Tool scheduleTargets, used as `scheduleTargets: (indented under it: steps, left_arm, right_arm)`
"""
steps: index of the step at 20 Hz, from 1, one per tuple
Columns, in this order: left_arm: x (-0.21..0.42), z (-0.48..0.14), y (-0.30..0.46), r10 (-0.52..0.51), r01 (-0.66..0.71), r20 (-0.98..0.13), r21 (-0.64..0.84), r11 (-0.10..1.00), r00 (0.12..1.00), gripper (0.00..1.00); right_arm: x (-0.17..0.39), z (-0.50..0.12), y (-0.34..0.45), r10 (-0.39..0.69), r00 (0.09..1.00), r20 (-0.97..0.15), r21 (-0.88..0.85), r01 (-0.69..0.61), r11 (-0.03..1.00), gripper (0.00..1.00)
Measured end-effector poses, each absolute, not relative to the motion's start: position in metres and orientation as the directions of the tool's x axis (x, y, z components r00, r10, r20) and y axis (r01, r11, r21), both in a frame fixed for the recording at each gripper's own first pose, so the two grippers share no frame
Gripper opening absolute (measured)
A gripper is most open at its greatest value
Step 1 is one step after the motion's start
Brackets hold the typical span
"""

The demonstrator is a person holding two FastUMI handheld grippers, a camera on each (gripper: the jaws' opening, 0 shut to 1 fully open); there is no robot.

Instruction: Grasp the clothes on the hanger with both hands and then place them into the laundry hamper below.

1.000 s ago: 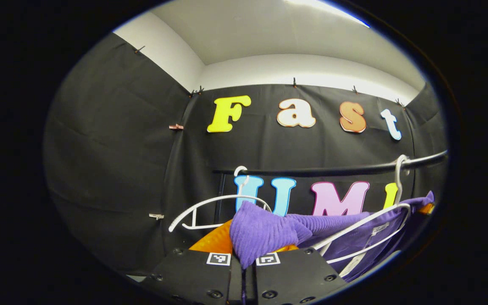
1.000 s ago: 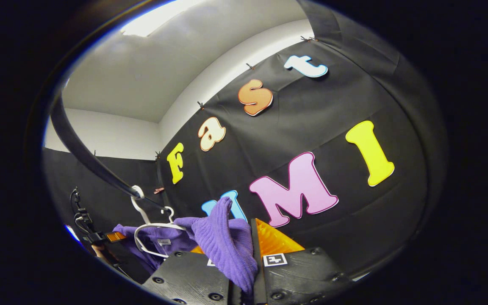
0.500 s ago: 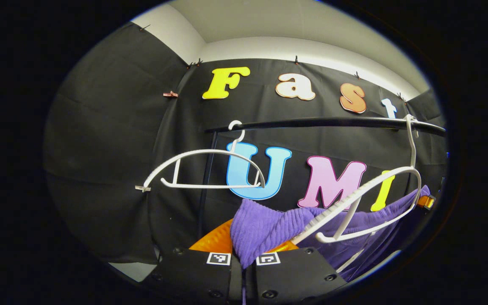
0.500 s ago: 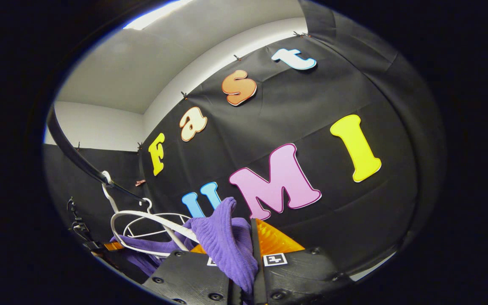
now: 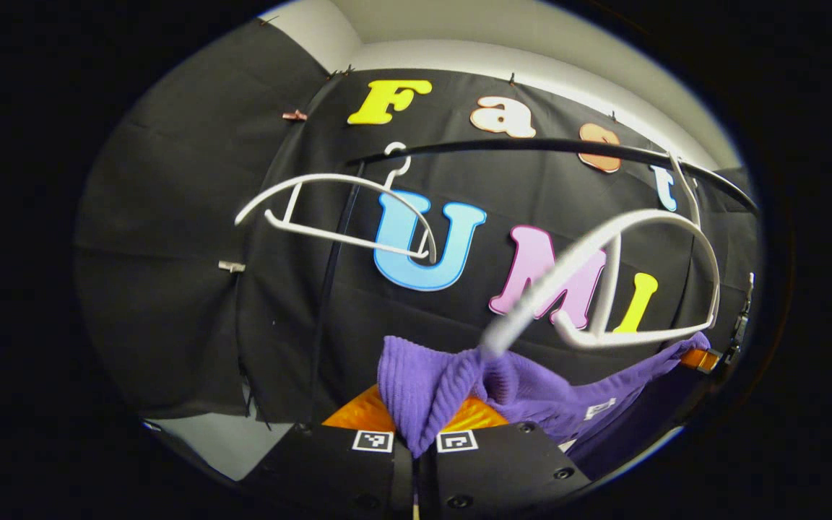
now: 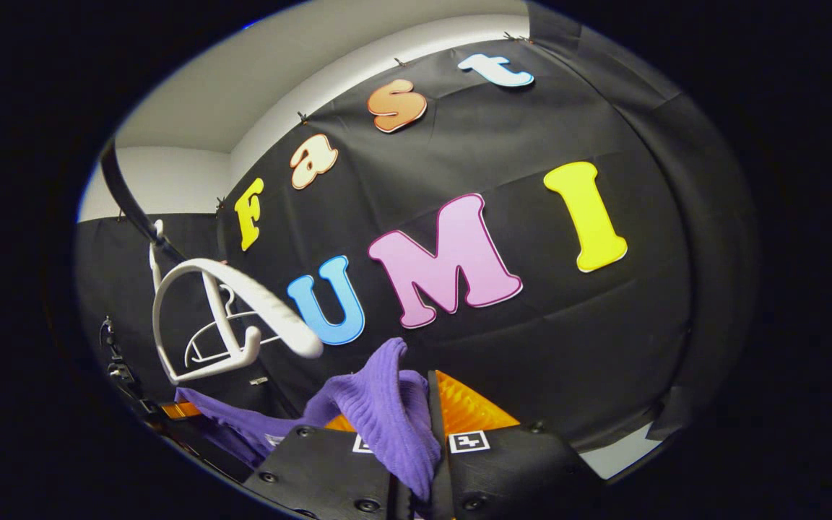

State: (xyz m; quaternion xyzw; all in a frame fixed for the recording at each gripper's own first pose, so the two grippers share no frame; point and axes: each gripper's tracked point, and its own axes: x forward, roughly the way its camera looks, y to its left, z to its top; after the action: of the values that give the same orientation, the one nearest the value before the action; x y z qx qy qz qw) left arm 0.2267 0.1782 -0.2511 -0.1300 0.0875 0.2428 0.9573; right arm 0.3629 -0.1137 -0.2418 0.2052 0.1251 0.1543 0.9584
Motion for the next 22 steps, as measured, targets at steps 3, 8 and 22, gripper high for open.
scheduleTargets:
  steps: [3, 8, 22]
  left_arm:
    - [0.214, -0.285, 0.152, 0.406, -0.487, -0.325, -0.230, 0.842, 0.854, 0.10]
    - [0.212, -0.311, 0.105, 0.290, -0.420, -0.421, -0.260, 0.870, 0.860, 0.10]
    - [0.196, -0.380, 0.018, 0.074, -0.316, -0.670, -0.247, 0.916, 0.739, 0.08]
  right_arm:
    - [0.341, -0.262, -0.092, 0.392, 0.890, -0.232, 0.458, -0.256, 0.851, 0.18]
    - [0.294, -0.291, -0.041, 0.493, 0.810, -0.318, 0.523, -0.283, 0.804, 0.18]
    - [0.169, -0.381, 0.052, 0.580, 0.492, -0.649, 0.494, -0.308, 0.813, 0.19]
